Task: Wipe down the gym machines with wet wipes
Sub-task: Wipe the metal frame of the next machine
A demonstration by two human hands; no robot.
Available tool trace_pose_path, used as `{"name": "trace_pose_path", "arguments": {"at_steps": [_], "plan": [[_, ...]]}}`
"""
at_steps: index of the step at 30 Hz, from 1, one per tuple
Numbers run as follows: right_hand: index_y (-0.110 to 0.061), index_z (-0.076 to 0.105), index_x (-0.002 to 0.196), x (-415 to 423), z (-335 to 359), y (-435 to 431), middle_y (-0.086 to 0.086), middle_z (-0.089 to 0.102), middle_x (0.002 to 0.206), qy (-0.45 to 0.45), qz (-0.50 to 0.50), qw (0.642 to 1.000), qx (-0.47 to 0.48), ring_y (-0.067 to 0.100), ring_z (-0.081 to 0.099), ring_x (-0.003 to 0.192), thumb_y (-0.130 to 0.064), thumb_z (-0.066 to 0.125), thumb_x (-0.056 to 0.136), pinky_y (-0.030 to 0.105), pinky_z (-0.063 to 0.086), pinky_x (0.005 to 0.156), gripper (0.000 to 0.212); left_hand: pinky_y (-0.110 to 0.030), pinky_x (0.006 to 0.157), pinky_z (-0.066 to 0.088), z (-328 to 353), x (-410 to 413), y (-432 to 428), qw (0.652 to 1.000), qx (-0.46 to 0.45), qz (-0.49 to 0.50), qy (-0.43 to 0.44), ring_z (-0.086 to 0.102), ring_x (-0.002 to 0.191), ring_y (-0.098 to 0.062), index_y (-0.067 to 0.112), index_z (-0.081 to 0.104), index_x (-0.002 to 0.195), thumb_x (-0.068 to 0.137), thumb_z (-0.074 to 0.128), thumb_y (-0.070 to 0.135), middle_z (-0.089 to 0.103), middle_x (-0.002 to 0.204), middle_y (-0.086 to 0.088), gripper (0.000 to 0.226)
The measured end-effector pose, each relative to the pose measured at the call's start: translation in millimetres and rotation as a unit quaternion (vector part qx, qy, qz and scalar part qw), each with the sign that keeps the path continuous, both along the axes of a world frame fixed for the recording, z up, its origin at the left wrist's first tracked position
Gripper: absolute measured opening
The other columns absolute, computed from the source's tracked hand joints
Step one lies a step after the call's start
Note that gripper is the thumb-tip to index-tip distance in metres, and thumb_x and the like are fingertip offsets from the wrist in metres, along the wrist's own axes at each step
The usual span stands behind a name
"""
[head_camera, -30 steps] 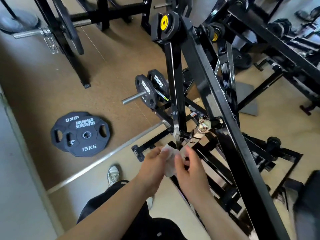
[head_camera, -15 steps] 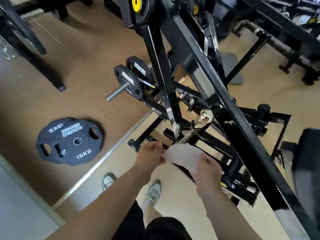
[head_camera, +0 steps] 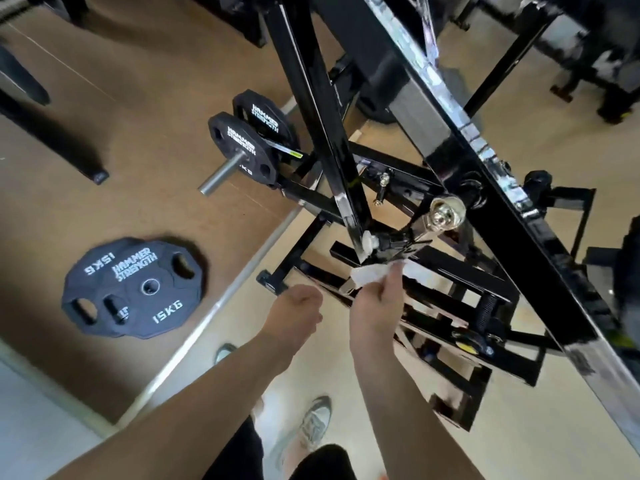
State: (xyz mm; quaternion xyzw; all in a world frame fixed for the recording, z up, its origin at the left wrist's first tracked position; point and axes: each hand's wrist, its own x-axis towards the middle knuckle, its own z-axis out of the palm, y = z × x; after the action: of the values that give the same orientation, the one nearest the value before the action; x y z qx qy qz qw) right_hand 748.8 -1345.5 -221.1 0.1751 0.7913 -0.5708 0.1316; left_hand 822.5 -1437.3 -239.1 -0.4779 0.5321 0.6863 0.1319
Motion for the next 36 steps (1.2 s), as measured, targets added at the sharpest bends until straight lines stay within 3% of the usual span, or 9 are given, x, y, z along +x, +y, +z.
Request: {"name": "trace_pose_path", "arguments": {"at_steps": [3,5,9,13,17,22,25,29,36], "plan": [[-0.015,0.064,0.132,-5.3,-6.3,20.5,-0.014,0.069,0.1,0.089,0.019,0.993,0.076,0.001,0.067,0.095,-0.007,0.045,0.108,0.035,0.058,0.094,0.032,-0.037,0.086,0.059,3.4,4.3,7.5,1.0,-0.022,0.0,-0.003,0.071,0.098,-0.021,0.023,0.07,0.1,0.098,0.053,0.023,0.069,0.106,-0.002,0.017],[-0.014,0.072,0.116,-18.1,-15.7,33.5,-0.019,0.068,0.089,0.132,0.011,0.988,0.082,-0.007,0.067,0.086,-0.008,0.056,0.105,0.025,0.059,0.08,0.021,-0.039,0.088,0.059,-1.0,4.0,14.2,0.999,-0.041,-0.012,0.006,0.071,0.098,-0.021,0.025,0.07,0.098,0.097,0.054,0.025,0.07,0.106,-0.004,0.016],[-0.007,0.069,0.111,-32.5,-37.2,45.0,-0.001,0.07,0.1,0.235,0.032,0.967,0.092,-0.001,0.065,0.092,-0.014,0.067,0.1,0.021,0.057,0.075,0.013,-0.041,0.092,0.059,-15.8,-1.5,25.0,0.999,-0.044,-0.027,0.012,0.07,0.104,-0.022,0.031,0.067,0.106,0.097,0.058,0.026,0.07,0.11,-0.002,0.014],[0.0,0.053,0.127,-38.7,-63.6,36.4,0.008,0.057,0.12,0.3,0.084,0.945,0.101,0.021,0.061,0.103,-0.019,0.066,0.101,0.029,0.056,0.086,0.035,-0.04,0.093,0.059,-34.5,-7.7,21.3,0.998,-0.054,-0.036,0.014,0.069,0.104,-0.018,0.036,0.063,0.104,0.098,0.058,0.028,0.068,0.112,0.005,0.012],[0.004,0.018,0.156,-57.6,-80.6,10.9,0.024,0.042,0.147,0.291,0.075,0.95,0.085,0.013,0.052,0.125,-0.004,0.055,0.102,0.021,0.049,0.105,0.066,-0.038,0.096,0.057,-63.7,-17.6,3.7,0.996,-0.059,-0.051,0.032,0.066,0.108,-0.016,0.037,0.064,0.108,0.098,0.059,0.029,0.066,0.114,0.008,0.014],[0.018,-0.013,0.151,-64.5,-123.4,-0.4,0.023,-0.003,0.163,0.436,0.055,0.894,0.085,0.035,0.007,0.158,-0.001,0.047,0.104,0.038,0.021,0.127,0.079,-0.028,0.072,0.053,-105.6,-43.7,-14.5,0.987,-0.109,-0.095,0.069,0.063,0.082,-0.016,0.03,0.063,0.108,0.098,0.053,0.028,0.07,0.106,-0.007,0.014],[0.019,-0.016,0.149,-62.9,-151.8,-2.0,0.025,-0.003,0.162,0.465,0.032,0.881,0.082,0.027,0.004,0.157,-0.004,0.048,0.105,0.022,0.02,0.124,0.081,-0.021,0.057,0.047,-138.1,-66.4,-10.8,0.976,-0.164,-0.1,0.106,0.056,0.068,-0.008,0.028,0.061,0.123,0.098,0.048,0.025,0.068,0.099,0.006,0.028],[0.032,-0.006,0.143,-74.9,-189.1,2.4,0.027,0.01,0.154,0.544,0.028,0.834,0.091,0.033,0.02,0.149,0.009,0.056,0.097,0.006,0.021,0.115,0.08,-0.021,0.081,0.053,-195.0,-89.9,0.2,0.959,-0.203,-0.097,0.174,0.067,0.097,-0.014,0.023,0.059,0.135,0.1,0.05,0.023,0.069,0.114,0.005,0.036],[0.024,-0.005,0.149,-86.1,-270.3,24.0,0.035,0.007,0.164,0.612,0.072,0.776,0.133,0.03,0.005,0.159,-0.001,0.05,0.103,0.03,0.01,0.127,0.076,-0.04,0.099,0.051,-286.5,-111.8,23.3,0.922,-0.272,-0.073,0.265,0.066,0.11,-0.028,0.015,0.068,0.114,0.096,0.058,0.02,0.071,0.113,-0.008,0.021]]}}
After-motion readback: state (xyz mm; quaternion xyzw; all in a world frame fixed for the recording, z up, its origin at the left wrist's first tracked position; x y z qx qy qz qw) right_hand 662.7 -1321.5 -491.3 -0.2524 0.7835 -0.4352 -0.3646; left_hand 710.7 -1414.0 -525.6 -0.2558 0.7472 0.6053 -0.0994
